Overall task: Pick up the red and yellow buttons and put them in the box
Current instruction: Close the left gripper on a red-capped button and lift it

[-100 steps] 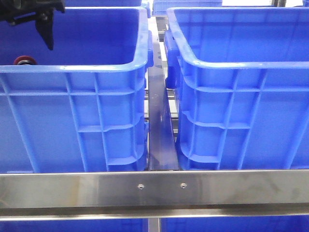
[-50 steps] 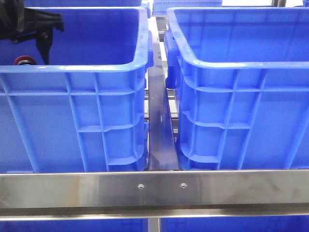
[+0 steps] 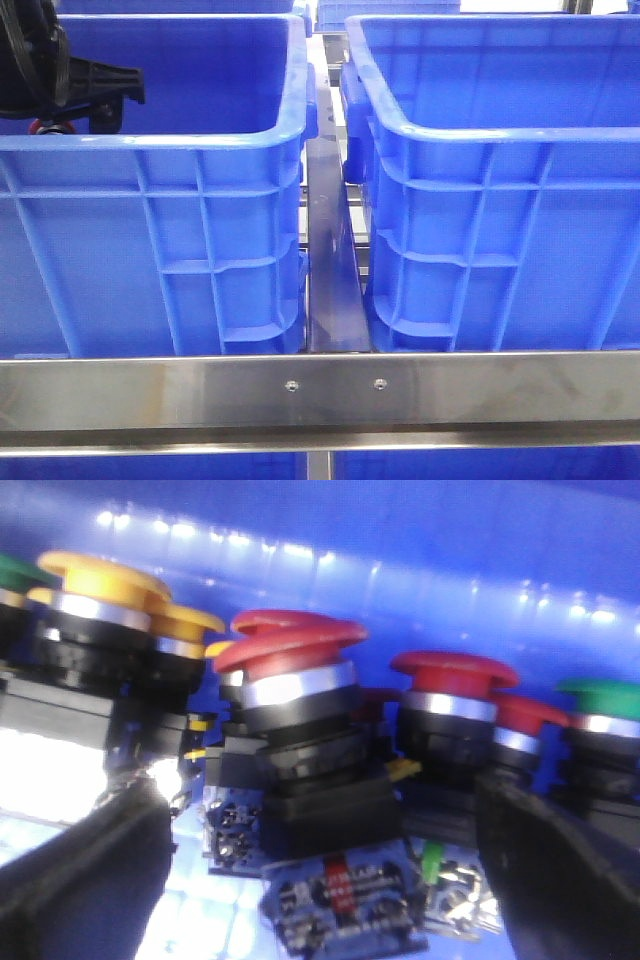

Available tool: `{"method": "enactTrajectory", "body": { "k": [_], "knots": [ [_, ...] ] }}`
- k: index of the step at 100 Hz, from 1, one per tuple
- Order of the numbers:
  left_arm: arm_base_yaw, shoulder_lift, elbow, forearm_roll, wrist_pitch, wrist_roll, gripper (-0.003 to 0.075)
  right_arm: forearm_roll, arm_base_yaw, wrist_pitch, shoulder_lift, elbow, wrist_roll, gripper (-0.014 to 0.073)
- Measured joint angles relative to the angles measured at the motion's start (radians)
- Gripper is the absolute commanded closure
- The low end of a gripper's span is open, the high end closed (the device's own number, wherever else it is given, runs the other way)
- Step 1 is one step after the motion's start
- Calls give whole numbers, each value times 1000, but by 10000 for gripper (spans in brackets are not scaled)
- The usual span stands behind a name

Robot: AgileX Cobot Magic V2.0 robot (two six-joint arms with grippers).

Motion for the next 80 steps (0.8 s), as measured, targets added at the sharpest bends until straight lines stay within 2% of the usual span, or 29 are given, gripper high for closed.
{"method": "enactTrajectory", "body": {
  "k": [11, 30, 34, 54, 80],
  "knots": [
    [0, 6, 0, 0, 0, 0, 300, 0, 0, 0, 0, 0, 0, 662],
    [0, 6, -1, 2, -2, 0, 672, 0, 0, 0, 0, 0, 0, 662],
    [0, 6, -3, 4, -2, 0, 731, 0, 0, 0, 0, 0, 0, 662],
    [0, 2, -5, 4, 2, 34, 738, 0, 0, 0, 0, 0, 0, 662],
    [-64, -102, -5, -4, 99, 258, 738, 0, 0, 0, 0, 0, 0, 662]
  ]
}}
